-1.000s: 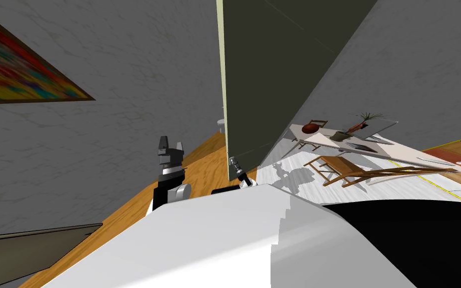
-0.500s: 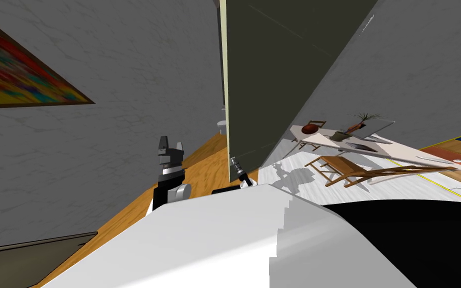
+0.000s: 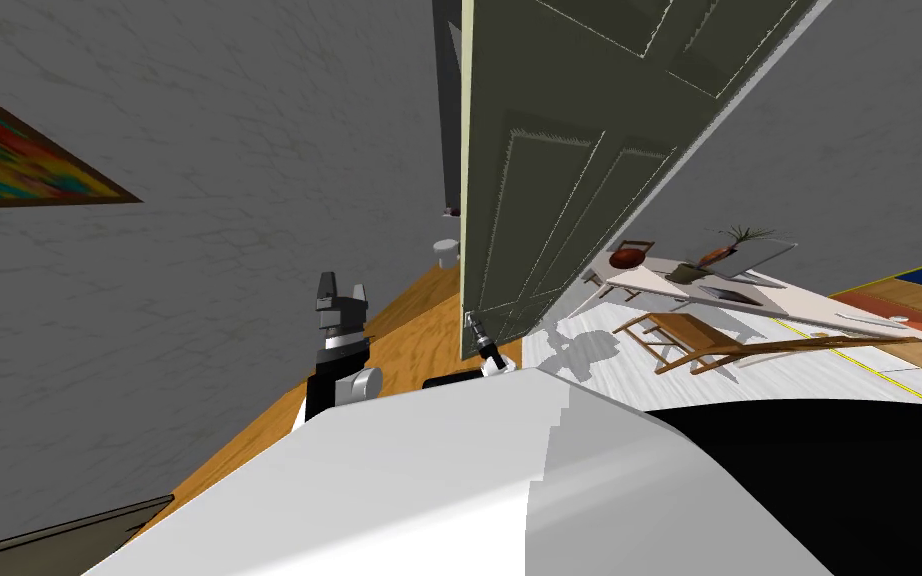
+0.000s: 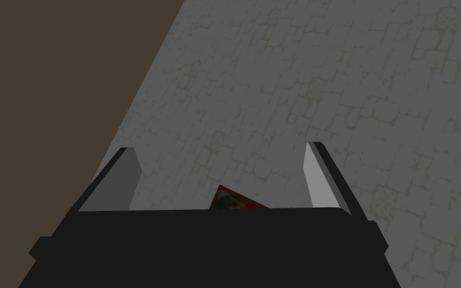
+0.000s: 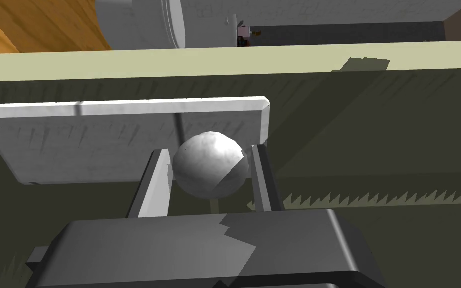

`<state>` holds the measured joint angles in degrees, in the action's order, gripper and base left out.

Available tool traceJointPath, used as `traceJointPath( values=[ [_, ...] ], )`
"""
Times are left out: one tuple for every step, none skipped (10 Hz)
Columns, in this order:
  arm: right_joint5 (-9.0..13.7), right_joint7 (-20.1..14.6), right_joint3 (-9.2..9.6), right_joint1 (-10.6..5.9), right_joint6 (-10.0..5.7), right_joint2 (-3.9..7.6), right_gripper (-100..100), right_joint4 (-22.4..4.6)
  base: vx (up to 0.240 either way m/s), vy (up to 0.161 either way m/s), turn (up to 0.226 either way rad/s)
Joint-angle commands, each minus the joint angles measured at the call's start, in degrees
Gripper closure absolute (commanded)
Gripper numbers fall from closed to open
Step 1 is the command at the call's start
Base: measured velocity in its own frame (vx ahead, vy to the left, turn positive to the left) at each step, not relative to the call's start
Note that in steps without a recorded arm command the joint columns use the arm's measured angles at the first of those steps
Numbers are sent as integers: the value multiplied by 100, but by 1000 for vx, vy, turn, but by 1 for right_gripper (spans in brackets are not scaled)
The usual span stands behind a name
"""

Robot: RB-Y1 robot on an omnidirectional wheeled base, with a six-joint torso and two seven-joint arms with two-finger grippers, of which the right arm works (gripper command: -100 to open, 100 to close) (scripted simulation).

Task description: Push the door open

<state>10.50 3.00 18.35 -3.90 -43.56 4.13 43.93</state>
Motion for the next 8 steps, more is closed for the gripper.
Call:
traceJointPath(
  values=[
    [37, 1, -94, -124, -76, -3, 100, -178, 74, 88, -38],
    [81, 38, -227, -151, -62, -27, 100, -204, 119, 109, -68],
    [106, 58, -300, -166, -54, -45, 100, -218, 156, 138, -78],
    [124, 73, -355, -177, -48, -60, 100, -229, 205, 136, -74],
    [101, 73, -291, -121, -23, -72, 100, -252, 100, 58, -32],
    [141, 98, -405, -150, -48, -43, 100, -270, 131, 58, -43],
    [163, 116, -471, -161, -53, -30, 100, -282, 201, 110, -66],
    [188, 136, -548, -173, -58, -19, 100, -297, 211, 123, -66]
  ],
)
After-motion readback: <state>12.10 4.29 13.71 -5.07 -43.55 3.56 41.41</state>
